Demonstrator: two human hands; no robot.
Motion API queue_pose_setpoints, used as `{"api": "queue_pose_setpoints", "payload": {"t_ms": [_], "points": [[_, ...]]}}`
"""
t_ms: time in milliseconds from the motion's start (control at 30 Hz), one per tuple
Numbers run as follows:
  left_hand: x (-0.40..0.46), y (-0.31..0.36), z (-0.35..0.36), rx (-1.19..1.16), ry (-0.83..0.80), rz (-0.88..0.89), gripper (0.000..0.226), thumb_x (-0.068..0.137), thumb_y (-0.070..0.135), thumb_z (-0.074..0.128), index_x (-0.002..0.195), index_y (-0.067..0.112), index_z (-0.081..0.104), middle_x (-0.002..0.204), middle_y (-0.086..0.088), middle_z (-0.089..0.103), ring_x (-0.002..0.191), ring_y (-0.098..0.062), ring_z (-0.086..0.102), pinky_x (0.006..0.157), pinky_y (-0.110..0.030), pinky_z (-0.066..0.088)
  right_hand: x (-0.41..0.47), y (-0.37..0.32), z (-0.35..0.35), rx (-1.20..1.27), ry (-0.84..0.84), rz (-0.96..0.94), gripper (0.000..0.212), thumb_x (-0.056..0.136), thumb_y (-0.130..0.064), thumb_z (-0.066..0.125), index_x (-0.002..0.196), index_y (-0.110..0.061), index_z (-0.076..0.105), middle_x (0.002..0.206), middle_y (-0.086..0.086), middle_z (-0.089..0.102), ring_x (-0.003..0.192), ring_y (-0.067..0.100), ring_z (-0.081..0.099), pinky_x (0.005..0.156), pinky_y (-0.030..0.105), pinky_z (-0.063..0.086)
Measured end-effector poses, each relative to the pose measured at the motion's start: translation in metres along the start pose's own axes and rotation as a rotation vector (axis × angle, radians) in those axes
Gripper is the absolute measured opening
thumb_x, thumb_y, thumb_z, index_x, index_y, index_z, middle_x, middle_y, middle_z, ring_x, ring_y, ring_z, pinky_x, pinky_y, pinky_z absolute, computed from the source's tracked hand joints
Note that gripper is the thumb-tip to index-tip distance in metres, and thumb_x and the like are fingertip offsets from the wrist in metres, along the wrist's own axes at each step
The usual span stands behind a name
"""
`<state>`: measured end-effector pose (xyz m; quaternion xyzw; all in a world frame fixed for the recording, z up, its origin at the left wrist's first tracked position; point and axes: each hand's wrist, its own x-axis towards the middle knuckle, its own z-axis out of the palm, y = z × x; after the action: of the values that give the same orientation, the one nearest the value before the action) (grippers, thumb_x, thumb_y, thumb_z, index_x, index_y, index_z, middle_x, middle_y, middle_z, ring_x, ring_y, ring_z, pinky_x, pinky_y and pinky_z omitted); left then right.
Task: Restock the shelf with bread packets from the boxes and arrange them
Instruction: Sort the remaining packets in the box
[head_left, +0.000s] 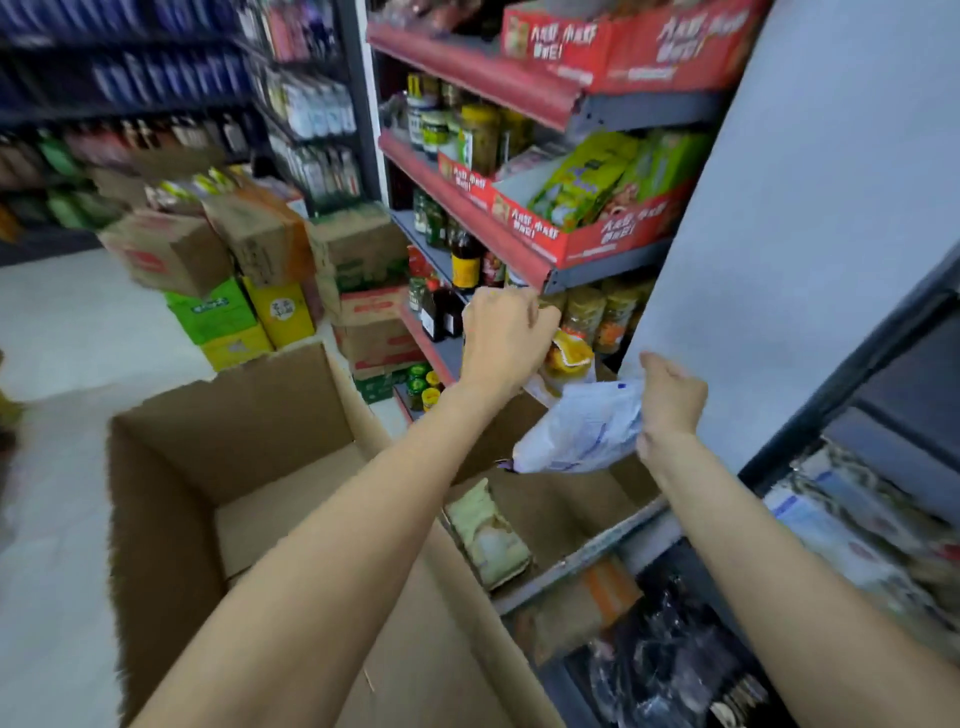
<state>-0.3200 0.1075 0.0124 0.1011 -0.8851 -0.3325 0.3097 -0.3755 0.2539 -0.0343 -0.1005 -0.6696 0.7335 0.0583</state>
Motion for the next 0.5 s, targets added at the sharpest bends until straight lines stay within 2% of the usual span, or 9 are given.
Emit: {"api": "queue_pose_setpoints", "payload": {"t_ms": [33,100,167,200,267,300,367,400,500], "points": [[0.002,0.007,-0.013,0.003,0.002,0.055,0.043,0.083,0.021,0.05,0.05,0.017,0.022,0.047,-0.001,0.025,0.058,-0.024,0.038,0.066,-0.036,0.036,-0.006,-0.016,-0.003,0.083,0.003,0.028,0.027,0.085,-0.006,0.06,0.058,-0.007,0.053,0.063,0.001,0.043,0.066,0.015,0.042,0.063,0.029,0.037],[0.003,0.021,-0.034,0.019,0.018,0.105,0.045,0.089,0.023,0.048,0.053,0.017,0.023,0.046,-0.001,0.024,0.049,-0.022,0.03,0.055,-0.034,0.029,-0.018,-0.042,-0.009,0.265,-0.041,0.098,0.029,0.086,-0.005,0.059,0.06,-0.013,0.049,0.058,0.001,0.047,0.055,0.013,0.047,0.054,0.024,0.043],[0.003,0.035,-0.051,0.12,-0.014,0.109,0.045,0.093,0.031,0.046,0.055,0.018,0.026,0.047,0.0,0.029,0.045,-0.018,0.03,0.049,-0.03,0.023,-0.029,-0.061,-0.014,0.371,-0.171,0.192,0.037,0.088,-0.01,0.057,0.055,-0.016,0.044,0.042,-0.003,0.042,0.039,0.012,0.042,0.047,0.024,0.038],[0.001,0.042,-0.059,0.18,-0.079,0.124,0.044,0.094,0.035,0.045,0.056,0.018,0.028,0.048,0.001,0.033,0.046,-0.018,0.034,0.048,-0.03,0.025,-0.033,-0.07,-0.017,0.419,-0.27,0.235,0.045,0.089,-0.013,0.056,0.048,-0.018,0.04,0.035,-0.005,0.035,0.033,0.011,0.036,0.046,0.024,0.033],[0.0,0.053,-0.071,0.228,-0.31,0.184,0.037,0.094,0.043,0.046,0.066,0.019,0.042,0.057,0.002,0.047,0.057,-0.019,0.047,0.053,-0.031,0.034,-0.04,-0.09,-0.024,0.442,-0.462,0.251,0.061,0.091,-0.018,0.053,0.033,-0.024,0.034,0.029,-0.005,0.026,0.028,0.011,0.028,0.051,0.027,0.027],[0.0,0.059,-0.077,0.211,-0.443,0.208,0.036,0.092,0.049,0.046,0.077,0.018,0.052,0.067,0.002,0.055,0.067,-0.02,0.053,0.06,-0.033,0.04,-0.044,-0.101,-0.026,0.428,-0.539,0.227,0.064,0.091,-0.02,0.052,0.031,-0.025,0.033,0.028,-0.005,0.025,0.027,0.011,0.028,0.055,0.027,0.029],[0.0,0.071,-0.081,0.127,-0.653,0.231,0.05,0.086,0.064,0.046,0.101,0.018,0.062,0.091,0.001,0.065,0.086,-0.018,0.059,0.075,-0.036,0.045,-0.05,-0.123,-0.028,0.449,-0.667,0.16,0.063,0.092,-0.02,0.052,0.031,-0.024,0.036,0.028,-0.004,0.027,0.028,0.009,0.031,0.064,0.024,0.041],[0.001,0.077,-0.08,0.08,-0.708,0.239,0.059,0.082,0.07,0.046,0.104,0.018,0.063,0.095,0.0,0.065,0.087,-0.019,0.059,0.077,-0.036,0.045,-0.054,-0.133,-0.028,0.479,-0.724,0.122,0.062,0.092,-0.02,0.051,0.032,-0.024,0.038,0.028,-0.004,0.028,0.028,0.008,0.032,0.068,0.021,0.047],[0.002,0.097,-0.081,-0.13,-0.805,0.181,0.065,0.073,0.073,0.053,0.078,0.008,0.058,0.073,-0.005,0.057,0.066,-0.017,0.052,0.065,-0.033,0.037,-0.063,-0.16,-0.022,0.51,-0.835,0.018,0.056,0.09,-0.02,0.052,0.035,-0.023,0.04,0.03,-0.004,0.03,0.031,0.007,0.033,0.075,0.021,0.053]]}}
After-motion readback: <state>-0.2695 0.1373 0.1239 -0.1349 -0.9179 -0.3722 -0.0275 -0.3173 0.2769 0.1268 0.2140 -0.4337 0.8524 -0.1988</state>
